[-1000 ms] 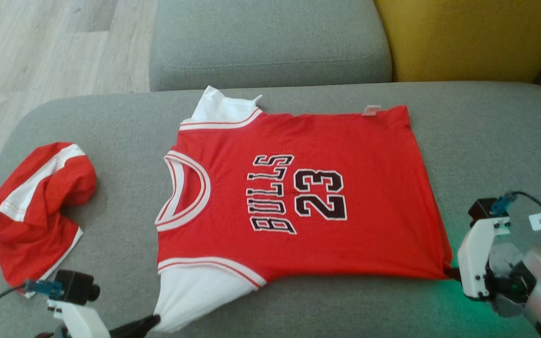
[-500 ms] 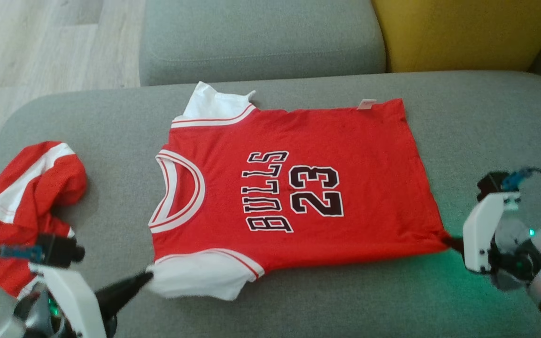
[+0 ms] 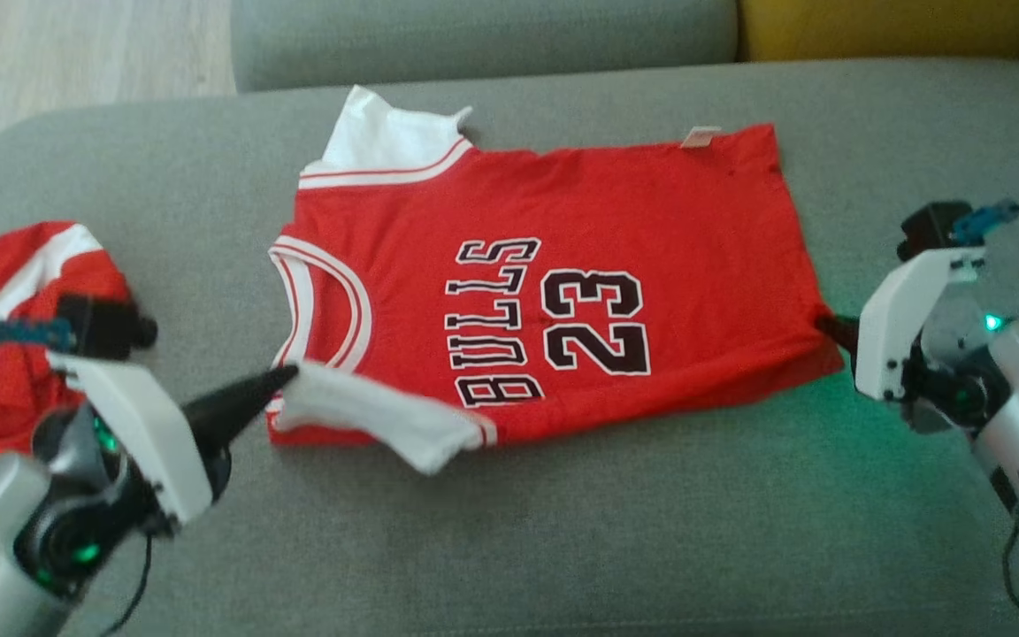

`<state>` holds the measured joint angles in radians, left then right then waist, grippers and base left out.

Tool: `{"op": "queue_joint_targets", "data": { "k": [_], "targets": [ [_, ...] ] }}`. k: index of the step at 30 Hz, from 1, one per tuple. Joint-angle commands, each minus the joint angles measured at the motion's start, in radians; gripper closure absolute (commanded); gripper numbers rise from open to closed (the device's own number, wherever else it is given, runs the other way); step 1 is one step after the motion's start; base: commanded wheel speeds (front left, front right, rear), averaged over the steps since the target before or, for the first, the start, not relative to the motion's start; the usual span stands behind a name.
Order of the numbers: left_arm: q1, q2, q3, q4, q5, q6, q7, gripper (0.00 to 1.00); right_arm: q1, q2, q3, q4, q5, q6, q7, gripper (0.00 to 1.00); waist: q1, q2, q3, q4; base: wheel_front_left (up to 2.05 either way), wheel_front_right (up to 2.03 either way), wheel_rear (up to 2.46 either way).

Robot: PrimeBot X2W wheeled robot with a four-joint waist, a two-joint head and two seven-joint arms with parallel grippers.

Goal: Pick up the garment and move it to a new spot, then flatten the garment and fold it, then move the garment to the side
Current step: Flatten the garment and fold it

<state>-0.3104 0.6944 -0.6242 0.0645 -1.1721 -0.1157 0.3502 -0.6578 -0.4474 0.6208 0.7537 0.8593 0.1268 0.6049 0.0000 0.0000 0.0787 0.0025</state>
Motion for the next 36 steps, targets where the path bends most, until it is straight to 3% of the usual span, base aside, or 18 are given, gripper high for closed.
{"op": "queue_joint_targets", "data": {
  "k": [1,12,28,30,31,32,36],
  "targets": [
    [-0.087,0.027,0.068,-0.002,-0.002,-0.005,-0.005,1.0,-0.043,0.0,-0.007,-0.013,-0.011,0.004,-0.018,1.0,0.0,0.0,0.028,-0.001,0.0,0.0,0.0],
    [-0.245,-0.038,0.068,0.166,0.032,-0.012,-0.056,1.0,-0.115,0.045,0.021,0.045,-0.034,0.004,-0.116,1.0,0.0,0.0,0.094,-0.015,0.0,0.0,0.0],
    [-0.303,-0.096,0.04,0.363,0.085,-0.011,-0.124,1.0,-0.15,0.07,0.08,0.118,-0.02,0.004,-0.22,1.0,0.0,0.0,0.115,-0.033,0.0,0.0,0.0],
    [-0.316,-0.11,0.036,0.385,0.096,-0.009,-0.136,1.0,-0.16,0.074,0.077,0.135,-0.021,0.004,-0.246,0.0,0.0,0.0,0.119,-0.033,0.0,0.0,0.0],
    [-0.325,-0.117,0.035,0.398,0.105,-0.004,-0.146,0.62,-0.166,0.077,0.075,0.144,-0.021,0.004,-0.26,0.0,0.0,0.0,0.121,-0.033,0.0,0.0,0.0],
    [-0.337,-0.123,0.038,0.413,0.116,0.008,-0.162,0.02,-0.173,0.081,0.074,0.151,-0.024,0.004,-0.277,0.0,0.0,0.0,0.124,-0.033,0.0,0.0,0.0],
    [-0.39,-0.158,0.065,0.485,0.148,0.075,-0.244,0.0,-0.2,0.096,0.049,0.194,-0.043,0.004,-0.397,0.0,0.0,0.0,0.128,-0.034,0.0,0.0,0.0]
  ]
}}
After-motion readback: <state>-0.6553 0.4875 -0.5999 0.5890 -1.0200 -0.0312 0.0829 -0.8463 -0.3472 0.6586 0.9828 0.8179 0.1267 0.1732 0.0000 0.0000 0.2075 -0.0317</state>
